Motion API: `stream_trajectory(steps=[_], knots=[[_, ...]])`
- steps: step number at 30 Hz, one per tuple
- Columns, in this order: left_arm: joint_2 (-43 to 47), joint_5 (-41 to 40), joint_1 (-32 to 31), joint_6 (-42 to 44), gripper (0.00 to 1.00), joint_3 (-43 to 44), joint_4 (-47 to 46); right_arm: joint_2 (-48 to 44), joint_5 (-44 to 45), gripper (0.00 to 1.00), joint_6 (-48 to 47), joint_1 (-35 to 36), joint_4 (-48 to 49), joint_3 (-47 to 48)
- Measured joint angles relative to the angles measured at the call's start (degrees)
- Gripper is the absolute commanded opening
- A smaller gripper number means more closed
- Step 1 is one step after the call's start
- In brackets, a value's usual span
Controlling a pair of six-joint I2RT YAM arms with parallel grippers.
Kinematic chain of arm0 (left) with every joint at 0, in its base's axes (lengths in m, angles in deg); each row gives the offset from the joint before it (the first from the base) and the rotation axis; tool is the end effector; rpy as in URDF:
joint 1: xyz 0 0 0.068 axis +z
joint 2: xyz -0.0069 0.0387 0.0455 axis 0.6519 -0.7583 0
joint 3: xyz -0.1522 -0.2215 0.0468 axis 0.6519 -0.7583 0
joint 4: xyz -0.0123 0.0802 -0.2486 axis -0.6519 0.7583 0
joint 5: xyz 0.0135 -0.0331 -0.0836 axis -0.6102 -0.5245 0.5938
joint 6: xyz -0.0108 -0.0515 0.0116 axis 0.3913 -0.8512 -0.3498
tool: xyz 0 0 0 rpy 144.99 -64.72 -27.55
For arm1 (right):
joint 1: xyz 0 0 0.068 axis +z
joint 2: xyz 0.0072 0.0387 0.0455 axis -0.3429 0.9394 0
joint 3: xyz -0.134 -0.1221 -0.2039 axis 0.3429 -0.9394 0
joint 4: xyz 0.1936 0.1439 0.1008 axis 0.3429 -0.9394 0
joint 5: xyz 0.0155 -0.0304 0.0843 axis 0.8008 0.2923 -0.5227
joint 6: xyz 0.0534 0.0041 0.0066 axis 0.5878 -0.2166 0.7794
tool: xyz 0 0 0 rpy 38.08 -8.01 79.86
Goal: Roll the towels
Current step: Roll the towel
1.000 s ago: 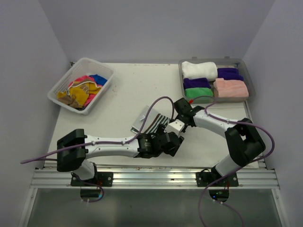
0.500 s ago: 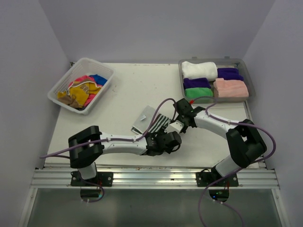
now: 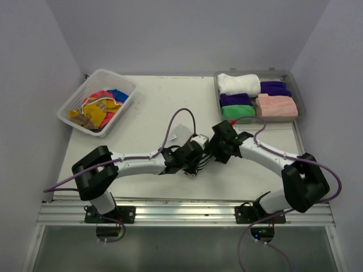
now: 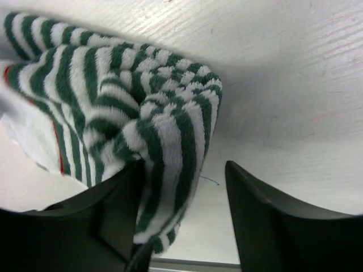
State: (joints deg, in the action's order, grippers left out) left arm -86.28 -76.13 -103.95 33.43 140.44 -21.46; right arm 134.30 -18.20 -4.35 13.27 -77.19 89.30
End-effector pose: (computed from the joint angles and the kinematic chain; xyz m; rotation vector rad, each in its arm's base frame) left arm 0.1619 -0.3051 0.1808 0.5741 2.4265 -0.4831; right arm 0.2313 0.1479 0.1856 0.7800 2.6276 0.3955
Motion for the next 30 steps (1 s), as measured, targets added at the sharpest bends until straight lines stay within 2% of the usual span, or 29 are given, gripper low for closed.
stream_trajectory(steps=[4, 11, 15, 22, 30], knots=[[2.75, 10.12, 6.29, -1.33, 0.00, -3.06, -2.56, -6.71, 0.20, 0.72, -1.81, 0.02, 0.68, -2.32], [3.08, 27.19, 14.75, -7.82, 0.00, -8.66, -12.31, -18.34, 0.28, 0.73, -2.54, 0.04, 4.57, -8.35], [3.08, 34.05, 18.62, -12.07, 0.00, -12.26, -18.18, -22.10, 0.33, 0.75, -2.45, 0.04, 7.56, -12.11], [2.58, 43.25, 22.38, -18.49, 0.00, -16.96, -26.64, -20.63, -1.05, 0.77, -1.86, 0.04, 12.72, -13.20], [1.01, 48.74, 24.65, -23.41, 0.00, -19.23, -32.39, -13.88, -2.86, 0.77, -0.42, 0.07, 18.73, -13.20]])
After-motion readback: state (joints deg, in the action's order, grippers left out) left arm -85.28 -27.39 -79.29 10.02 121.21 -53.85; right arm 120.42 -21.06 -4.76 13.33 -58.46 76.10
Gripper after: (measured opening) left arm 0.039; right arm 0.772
